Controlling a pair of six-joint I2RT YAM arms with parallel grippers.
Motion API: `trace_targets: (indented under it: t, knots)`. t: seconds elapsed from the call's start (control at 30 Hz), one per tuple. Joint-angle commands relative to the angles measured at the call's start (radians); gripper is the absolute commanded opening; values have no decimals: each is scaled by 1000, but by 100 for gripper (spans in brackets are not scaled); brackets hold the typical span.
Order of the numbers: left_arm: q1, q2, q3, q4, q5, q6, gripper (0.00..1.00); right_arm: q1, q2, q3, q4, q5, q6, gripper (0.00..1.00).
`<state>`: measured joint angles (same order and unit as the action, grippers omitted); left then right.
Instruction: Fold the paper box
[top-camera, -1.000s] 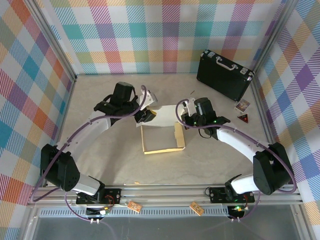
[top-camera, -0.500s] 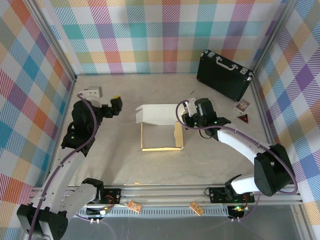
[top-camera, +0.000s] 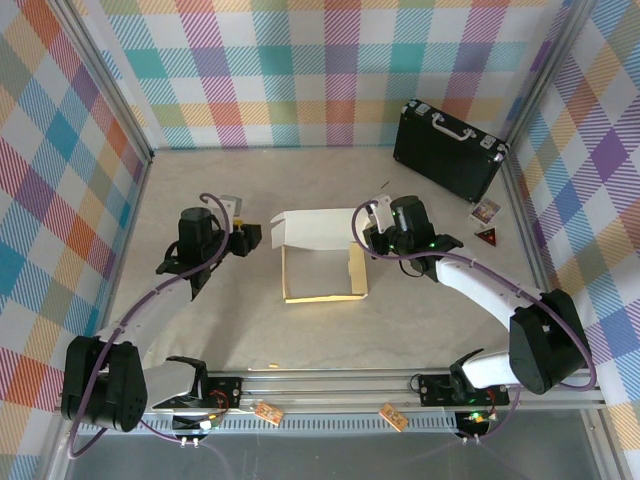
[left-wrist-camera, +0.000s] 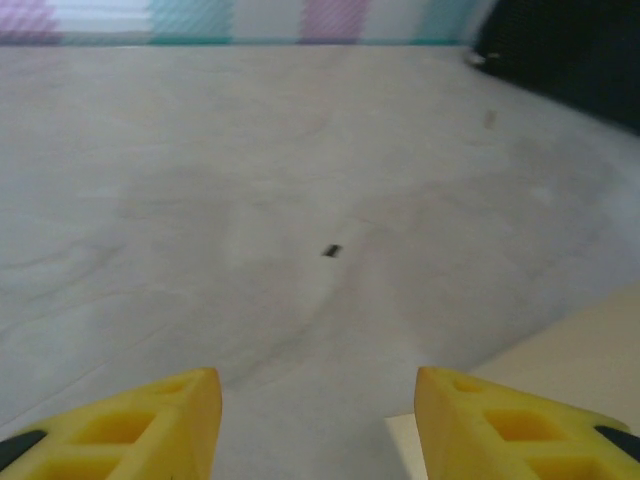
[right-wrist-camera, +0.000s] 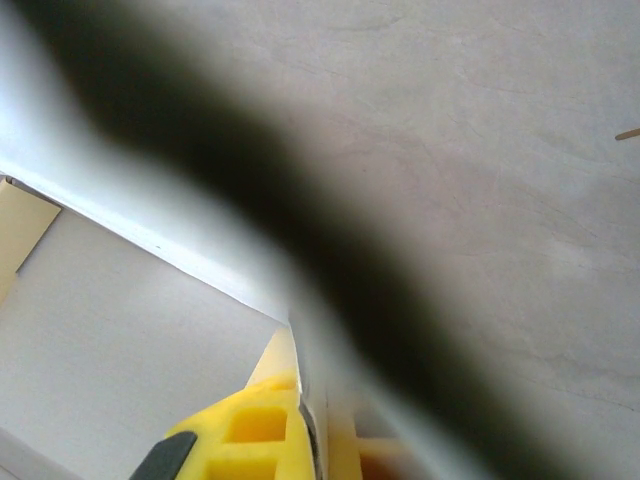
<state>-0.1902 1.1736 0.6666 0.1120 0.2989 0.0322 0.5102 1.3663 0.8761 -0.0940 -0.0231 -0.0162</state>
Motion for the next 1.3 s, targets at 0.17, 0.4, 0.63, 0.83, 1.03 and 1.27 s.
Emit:
trace_targets:
  t: [0.17, 0.4, 0.63, 0.83, 1.03, 1.27]
  knots:
    - [-100, -40, -2, -18, 90, 101, 46, -10, 33, 30, 4, -35, 9, 2]
    - [-149, -52, -55, 45, 71, 103, 44, -10, 62, 63, -22, -78, 68, 2]
    - [-175, -30, -106, 176, 97, 71, 44, -7, 74, 94, -58, -151, 202, 1]
    - [-182, -13, -130, 218, 85, 60, 44, 2, 74, 80, -74, -171, 279, 1]
    - [-192, -17, -195, 309, 82, 33, 44, 42, 58, 61, -73, -137, 313, 1]
    - [-214, -17, -227, 328, 52, 21, 44, 81, 24, 35, -43, -87, 360, 4]
